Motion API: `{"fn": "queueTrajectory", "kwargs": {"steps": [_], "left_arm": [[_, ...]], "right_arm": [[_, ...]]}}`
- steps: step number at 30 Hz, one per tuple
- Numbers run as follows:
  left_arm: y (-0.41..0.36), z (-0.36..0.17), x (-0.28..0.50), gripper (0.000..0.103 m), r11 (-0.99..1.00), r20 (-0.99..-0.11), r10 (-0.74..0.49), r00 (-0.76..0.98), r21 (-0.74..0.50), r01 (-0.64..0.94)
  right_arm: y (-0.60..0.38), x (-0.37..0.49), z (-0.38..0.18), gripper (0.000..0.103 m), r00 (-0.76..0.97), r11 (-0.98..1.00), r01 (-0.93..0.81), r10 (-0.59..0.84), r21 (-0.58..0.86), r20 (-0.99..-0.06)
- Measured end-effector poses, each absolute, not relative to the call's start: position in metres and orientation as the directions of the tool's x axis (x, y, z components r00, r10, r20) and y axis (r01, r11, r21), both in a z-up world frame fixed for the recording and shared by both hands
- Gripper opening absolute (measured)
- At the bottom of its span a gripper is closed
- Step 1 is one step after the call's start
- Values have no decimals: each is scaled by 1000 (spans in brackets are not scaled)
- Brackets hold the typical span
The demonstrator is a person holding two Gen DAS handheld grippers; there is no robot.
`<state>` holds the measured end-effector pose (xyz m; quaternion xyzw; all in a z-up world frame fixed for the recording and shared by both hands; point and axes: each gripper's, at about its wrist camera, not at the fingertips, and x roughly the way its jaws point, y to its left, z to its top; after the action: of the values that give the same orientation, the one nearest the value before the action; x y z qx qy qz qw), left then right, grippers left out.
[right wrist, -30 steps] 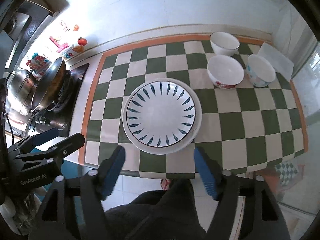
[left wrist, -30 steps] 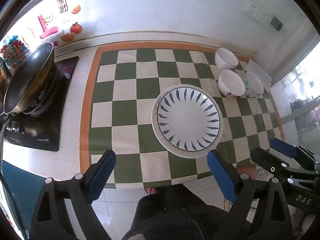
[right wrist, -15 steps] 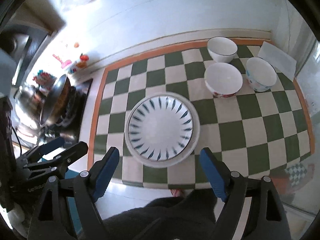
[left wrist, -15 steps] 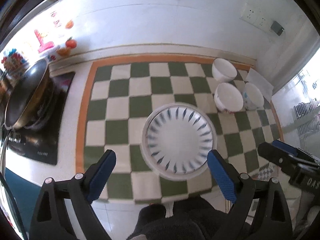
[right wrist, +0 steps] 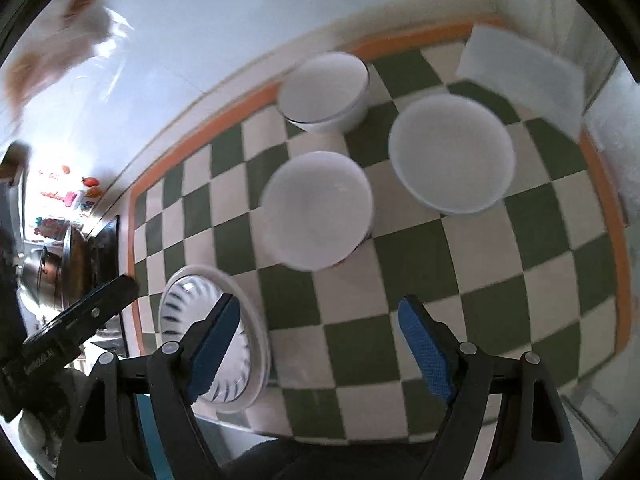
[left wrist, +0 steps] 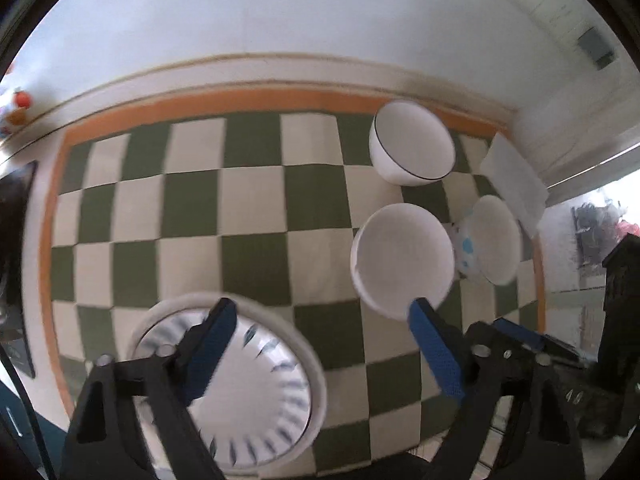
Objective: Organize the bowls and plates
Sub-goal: 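Move both tools to the white bowls and close them on a bowl rim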
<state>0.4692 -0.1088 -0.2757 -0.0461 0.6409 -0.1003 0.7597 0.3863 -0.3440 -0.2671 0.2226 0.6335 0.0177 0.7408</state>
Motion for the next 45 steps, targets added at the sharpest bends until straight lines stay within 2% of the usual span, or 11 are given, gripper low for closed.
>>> {"fn": "queueTrajectory", "kwargs": {"steps": [1, 3, 5, 7, 9, 12, 15, 18, 31, 45], "left_arm": [[-116, -288, 481, 71, 974, -969, -215, 126, -204, 96], [-126, -306, 497, 57, 975, -975, -209, 72, -202, 94], [-133, -321, 508, 50, 972, -976, -215, 28, -212, 97], [-139, -334, 517, 45, 974, -979, -205, -7, -205, 100], [-146, -340, 522, 34, 972, -978, -206, -33, -209, 110], [-152, -351, 529, 23, 970, -977, -202, -67, -209, 123], [-156, -357, 533, 15, 964, -971, -221, -95, -233, 130], [-160, -360, 534, 13, 962, -972, -209, -106, -224, 157], [-171, -353, 531, 12, 947, -967, -231, -108, -249, 202], [-184, -318, 470, 12, 926, -965, -251, -70, -260, 273]], "right_arm": [[-351, 395, -280, 71, 171, 895, 264, 323, 359, -931], [-359, 408, -299, 64, 144, 887, 279, 341, 369, -929], [-366, 419, -317, 54, 125, 876, 293, 361, 382, -924], [-372, 426, -331, 49, 109, 868, 312, 371, 386, -922], [-375, 432, -343, 45, 93, 860, 330, 381, 390, -920], [-376, 439, -357, 37, 66, 855, 345, 389, 386, -919], [-375, 441, -368, 25, 46, 854, 357, 388, 378, -921], [-373, 443, -371, 15, 58, 842, 371, 400, 391, -915], [-364, 447, -357, 13, 77, 874, 350, 331, 336, -941], [-374, 394, -324, 13, 90, 890, 292, 338, 349, -937]]}}
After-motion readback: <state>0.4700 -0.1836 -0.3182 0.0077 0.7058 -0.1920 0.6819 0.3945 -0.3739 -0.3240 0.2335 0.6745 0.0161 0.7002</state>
